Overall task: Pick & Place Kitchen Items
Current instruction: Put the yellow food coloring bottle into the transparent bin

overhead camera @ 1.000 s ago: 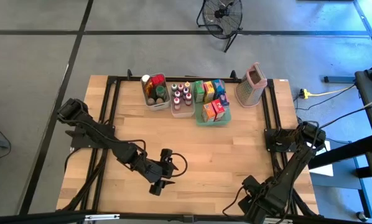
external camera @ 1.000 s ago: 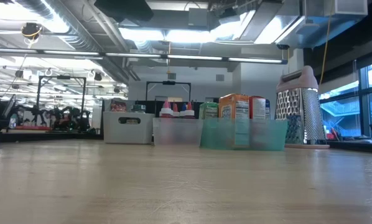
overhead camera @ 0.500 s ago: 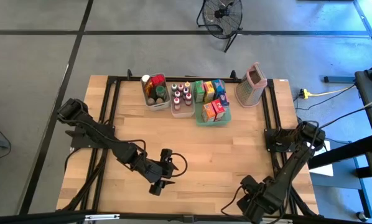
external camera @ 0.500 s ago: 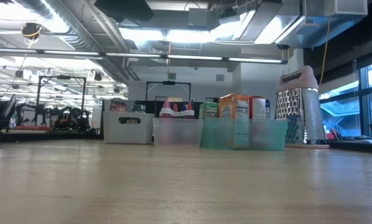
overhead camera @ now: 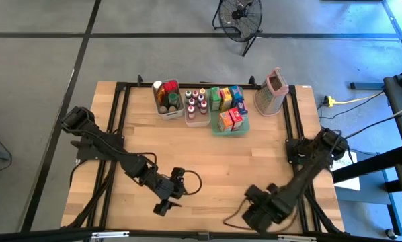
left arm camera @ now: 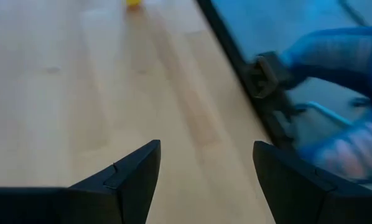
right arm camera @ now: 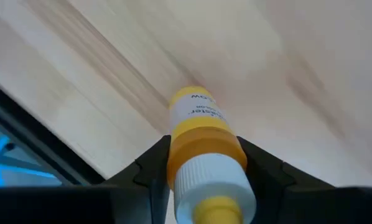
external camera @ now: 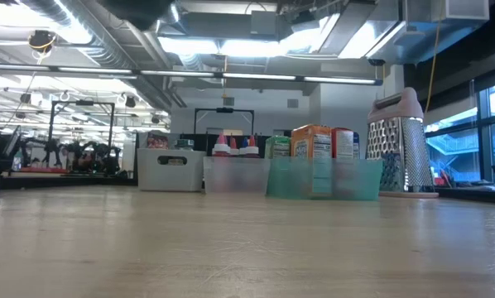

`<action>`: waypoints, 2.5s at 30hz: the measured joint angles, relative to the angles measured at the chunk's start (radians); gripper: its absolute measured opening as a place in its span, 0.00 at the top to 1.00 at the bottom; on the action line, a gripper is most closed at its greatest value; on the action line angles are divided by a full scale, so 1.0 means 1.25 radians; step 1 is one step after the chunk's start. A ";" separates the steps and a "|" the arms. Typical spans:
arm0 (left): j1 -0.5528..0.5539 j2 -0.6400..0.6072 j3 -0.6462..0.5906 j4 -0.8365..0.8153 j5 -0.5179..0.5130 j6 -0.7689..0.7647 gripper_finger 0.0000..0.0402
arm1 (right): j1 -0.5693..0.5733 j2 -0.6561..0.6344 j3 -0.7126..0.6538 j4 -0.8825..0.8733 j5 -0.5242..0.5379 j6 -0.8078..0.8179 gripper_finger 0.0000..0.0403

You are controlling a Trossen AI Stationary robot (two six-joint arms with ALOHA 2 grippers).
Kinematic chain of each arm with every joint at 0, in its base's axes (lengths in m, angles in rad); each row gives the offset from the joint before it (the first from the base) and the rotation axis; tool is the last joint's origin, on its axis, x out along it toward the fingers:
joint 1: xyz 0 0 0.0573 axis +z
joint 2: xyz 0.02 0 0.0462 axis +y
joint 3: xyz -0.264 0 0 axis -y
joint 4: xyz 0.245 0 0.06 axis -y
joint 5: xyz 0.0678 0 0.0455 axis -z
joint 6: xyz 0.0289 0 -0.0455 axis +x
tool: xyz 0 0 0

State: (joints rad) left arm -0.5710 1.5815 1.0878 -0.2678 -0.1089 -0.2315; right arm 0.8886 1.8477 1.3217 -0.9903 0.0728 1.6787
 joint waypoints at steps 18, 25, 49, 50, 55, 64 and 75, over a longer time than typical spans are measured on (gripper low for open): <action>-0.142 -0.134 0.001 -0.190 -0.209 -0.050 0.38 | -0.467 0.000 0.207 0.012 0.066 -0.872 0.63; -0.190 -0.165 0.001 -0.234 -0.328 -0.029 0.38 | -0.628 0.000 0.284 0.012 0.074 -1.087 0.63; -0.164 -0.173 0.001 -0.344 -0.330 0.025 0.38 | -0.878 0.167 0.300 0.131 0.085 -1.314 0.63; -0.164 -0.173 0.001 -0.344 -0.331 0.027 0.38 | -0.878 0.172 0.300 0.132 0.086 -1.314 0.63; -0.164 -0.173 0.001 -0.343 -0.331 0.026 0.38 | -0.880 0.199 0.300 0.128 0.086 -1.314 0.63; -0.164 -0.173 0.001 -0.342 -0.331 0.005 0.38 | -0.883 0.199 0.300 0.116 0.088 -1.314 0.62; -0.164 -0.173 0.001 -0.339 -0.331 -0.017 0.38 | -0.894 0.199 0.300 0.121 0.073 -1.308 0.47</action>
State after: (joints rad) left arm -0.7761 1.3655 1.0885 -0.6922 -0.5224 -0.2523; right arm -0.2286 2.0960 1.6970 -0.8390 0.1645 0.0440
